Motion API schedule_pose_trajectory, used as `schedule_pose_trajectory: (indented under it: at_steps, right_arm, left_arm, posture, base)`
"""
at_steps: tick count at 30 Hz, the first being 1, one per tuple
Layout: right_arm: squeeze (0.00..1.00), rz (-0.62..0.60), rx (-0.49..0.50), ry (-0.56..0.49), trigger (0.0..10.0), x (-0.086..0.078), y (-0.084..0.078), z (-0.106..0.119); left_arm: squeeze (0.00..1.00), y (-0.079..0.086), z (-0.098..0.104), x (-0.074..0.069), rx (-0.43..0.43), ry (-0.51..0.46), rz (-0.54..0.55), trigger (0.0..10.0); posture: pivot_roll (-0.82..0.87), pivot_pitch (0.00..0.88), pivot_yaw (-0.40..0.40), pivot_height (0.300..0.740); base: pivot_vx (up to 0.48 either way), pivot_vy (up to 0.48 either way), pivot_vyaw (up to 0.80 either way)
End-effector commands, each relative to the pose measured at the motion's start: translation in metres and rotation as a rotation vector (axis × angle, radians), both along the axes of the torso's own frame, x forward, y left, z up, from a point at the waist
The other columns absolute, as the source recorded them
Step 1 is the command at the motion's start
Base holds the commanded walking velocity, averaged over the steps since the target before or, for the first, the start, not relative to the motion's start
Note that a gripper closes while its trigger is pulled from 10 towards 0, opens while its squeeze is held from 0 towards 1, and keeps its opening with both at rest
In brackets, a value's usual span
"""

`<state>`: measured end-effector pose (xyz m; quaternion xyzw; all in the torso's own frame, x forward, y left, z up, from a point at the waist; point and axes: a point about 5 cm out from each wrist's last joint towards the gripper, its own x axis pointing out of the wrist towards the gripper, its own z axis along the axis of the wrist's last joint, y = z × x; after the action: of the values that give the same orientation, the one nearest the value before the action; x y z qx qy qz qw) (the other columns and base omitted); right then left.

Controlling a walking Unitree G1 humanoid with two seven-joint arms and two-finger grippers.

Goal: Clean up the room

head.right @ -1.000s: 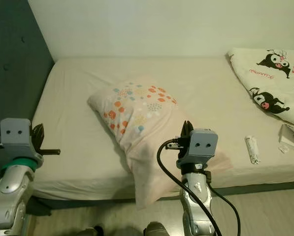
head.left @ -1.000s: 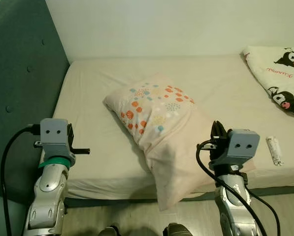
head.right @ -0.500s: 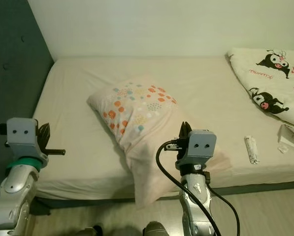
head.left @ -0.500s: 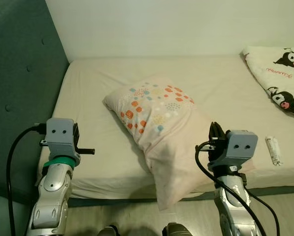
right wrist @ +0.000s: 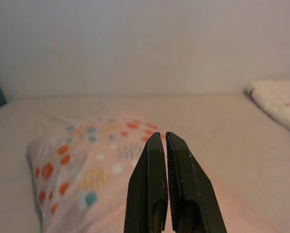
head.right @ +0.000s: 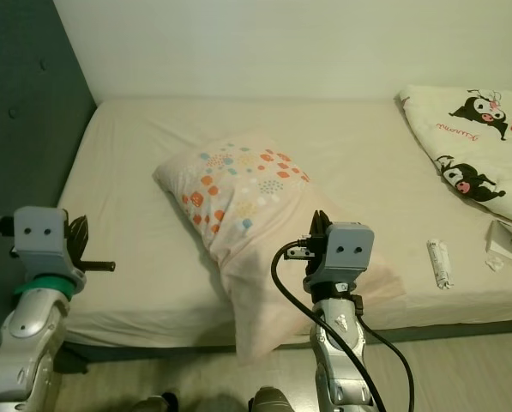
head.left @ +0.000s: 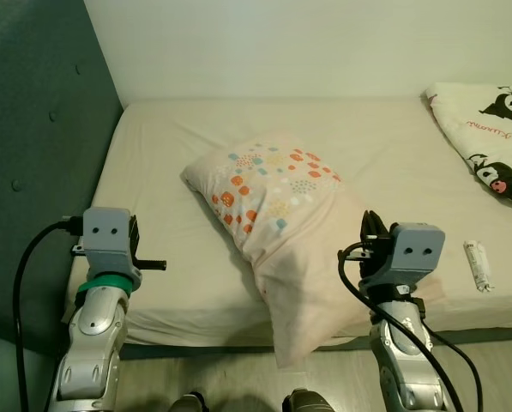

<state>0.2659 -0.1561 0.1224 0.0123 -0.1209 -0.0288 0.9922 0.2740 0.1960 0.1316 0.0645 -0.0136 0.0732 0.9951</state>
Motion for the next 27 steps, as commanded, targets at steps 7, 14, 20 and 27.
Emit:
schedule_pose_trajectory:
  at_steps: [7,14,20,27]
  right_arm:
    - [0.00,-0.025,0.011,0.017,10.0,0.001,-0.005,-0.005]
    - [0.00,-0.009,0.049,0.036,10.0,0.000,-0.002,-0.009]
    - [0.00,0.023,0.042,0.036,10.0,-0.002,0.002,-0.009]
    - [0.00,0.014,-0.013,0.032,10.0,-0.003,0.001,-0.011]
  left_arm:
    - [0.00,0.001,-0.003,0.002,0.012,0.008,0.003,10.0]
    - [0.00,0.000,-0.006,-0.001,0.017,0.016,-0.005,10.0]
    - [0.00,0.004,-0.009,-0.004,0.018,0.031,0.006,10.0]
    - [0.00,0.014,-0.015,-0.008,0.021,0.051,0.052,10.0]
  posture:
    - [-0.04,0.000,0.003,0.740]
    - [-0.03,0.000,0.006,0.740]
    - [-0.03,0.000,0.011,0.740]
    - [-0.02,0.000,0.004,0.740]
  base:
    - [0.000,0.000,0.00]
    - [0.000,0.000,0.00]
    - [0.000,0.000,0.00]
    - [0.000,0.000,0.00]
